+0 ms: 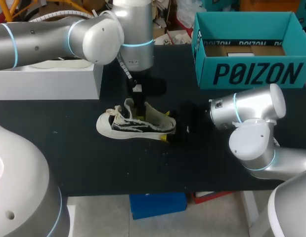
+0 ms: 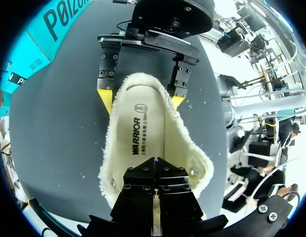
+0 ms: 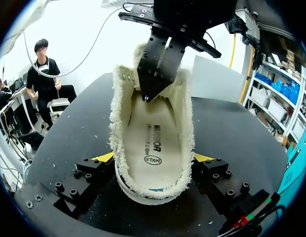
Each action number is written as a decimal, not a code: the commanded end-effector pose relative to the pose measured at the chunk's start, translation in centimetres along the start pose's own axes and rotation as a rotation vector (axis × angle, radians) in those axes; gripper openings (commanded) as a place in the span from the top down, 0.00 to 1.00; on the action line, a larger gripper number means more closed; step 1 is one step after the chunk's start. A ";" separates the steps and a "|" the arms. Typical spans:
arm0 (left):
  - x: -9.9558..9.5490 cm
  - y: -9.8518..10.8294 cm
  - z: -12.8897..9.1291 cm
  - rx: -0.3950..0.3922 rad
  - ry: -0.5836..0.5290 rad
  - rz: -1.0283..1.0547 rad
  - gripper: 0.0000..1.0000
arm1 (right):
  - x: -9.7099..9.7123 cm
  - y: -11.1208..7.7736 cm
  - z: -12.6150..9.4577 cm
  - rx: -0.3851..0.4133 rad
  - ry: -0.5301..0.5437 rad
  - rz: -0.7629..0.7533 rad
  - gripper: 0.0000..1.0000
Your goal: Take the shoe out of the shoebox, open the shoe tongue, remove and reinsert the insole, then place the shoe into the shoebox
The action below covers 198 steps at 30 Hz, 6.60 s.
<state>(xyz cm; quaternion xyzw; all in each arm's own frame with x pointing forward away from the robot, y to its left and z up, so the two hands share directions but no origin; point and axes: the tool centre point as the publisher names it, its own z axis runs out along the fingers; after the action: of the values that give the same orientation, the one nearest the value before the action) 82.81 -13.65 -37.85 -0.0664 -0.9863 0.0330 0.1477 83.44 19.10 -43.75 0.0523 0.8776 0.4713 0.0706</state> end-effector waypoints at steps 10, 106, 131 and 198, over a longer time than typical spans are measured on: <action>0.1 0.1 -0.2 0.001 -0.017 0.008 1.00 | 0.1 -0.4 0.1 0.002 -0.001 0.001 1.00; -4.2 4.1 11.0 -0.291 -0.658 -0.150 0.62 | 0.1 -0.4 0.1 0.002 -0.001 0.001 1.00; -6.8 4.1 8.3 -0.226 -0.826 -0.214 0.66 | 0.1 -0.4 0.1 0.002 -0.001 0.001 1.00; -3.2 3.9 1.9 0.124 -0.556 -0.205 1.00 | 0.1 -0.4 0.1 0.002 -0.001 0.001 1.00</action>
<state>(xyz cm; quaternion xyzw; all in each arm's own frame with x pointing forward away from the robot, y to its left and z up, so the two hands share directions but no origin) 85.02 -11.19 -40.66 0.0581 -0.9873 0.0796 -0.1244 83.64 19.20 -43.81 0.0526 0.8774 0.4717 0.0708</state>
